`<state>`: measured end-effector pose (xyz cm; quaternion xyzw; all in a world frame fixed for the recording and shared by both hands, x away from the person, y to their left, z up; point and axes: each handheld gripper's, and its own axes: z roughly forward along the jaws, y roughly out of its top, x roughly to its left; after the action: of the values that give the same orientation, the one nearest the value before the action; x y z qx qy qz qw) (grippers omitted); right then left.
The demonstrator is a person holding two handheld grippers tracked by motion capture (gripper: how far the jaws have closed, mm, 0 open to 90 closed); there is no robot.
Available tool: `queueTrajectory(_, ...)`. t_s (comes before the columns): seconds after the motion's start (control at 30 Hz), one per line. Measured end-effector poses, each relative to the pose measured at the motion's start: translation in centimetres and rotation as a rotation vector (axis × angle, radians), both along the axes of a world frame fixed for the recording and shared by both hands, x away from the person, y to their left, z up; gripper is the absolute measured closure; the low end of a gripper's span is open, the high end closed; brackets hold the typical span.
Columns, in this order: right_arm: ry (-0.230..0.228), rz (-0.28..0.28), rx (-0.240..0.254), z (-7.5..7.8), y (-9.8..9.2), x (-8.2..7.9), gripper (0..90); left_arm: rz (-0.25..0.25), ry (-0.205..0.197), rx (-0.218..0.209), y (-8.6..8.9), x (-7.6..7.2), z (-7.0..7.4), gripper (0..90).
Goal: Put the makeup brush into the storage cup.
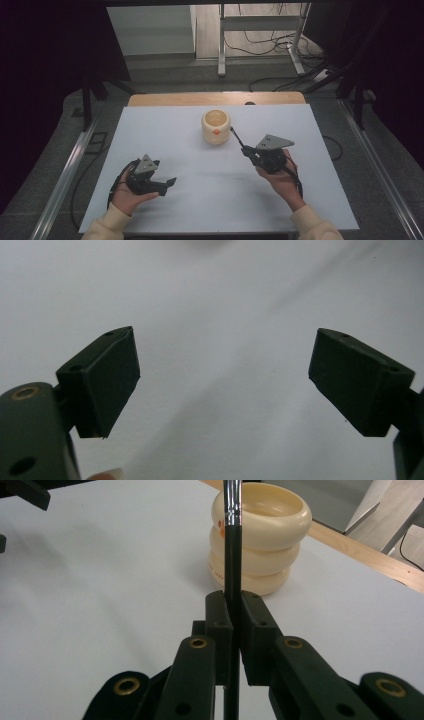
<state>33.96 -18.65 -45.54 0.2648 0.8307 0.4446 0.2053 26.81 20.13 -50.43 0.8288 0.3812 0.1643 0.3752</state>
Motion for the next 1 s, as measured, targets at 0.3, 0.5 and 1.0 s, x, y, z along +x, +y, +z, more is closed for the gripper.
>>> queueTrajectory(0.3,-0.008,-0.003,0.018,0.6,0.5,0.6,83.2,0.0,-0.002,0.0,0.0,0.0,0.0,13.6)
queueTrajectory(0.5,-0.008,-0.008,0.039,0.9,0.8,1.2,83.3,0.004,-0.002,-0.004,0.1,0.0,0.0,13.6)
queueTrajectory(1.0,-0.019,0.005,0.076,2.2,2.5,2.6,83.2,0.003,0.0,-0.011,0.2,0.0,0.0,13.6)
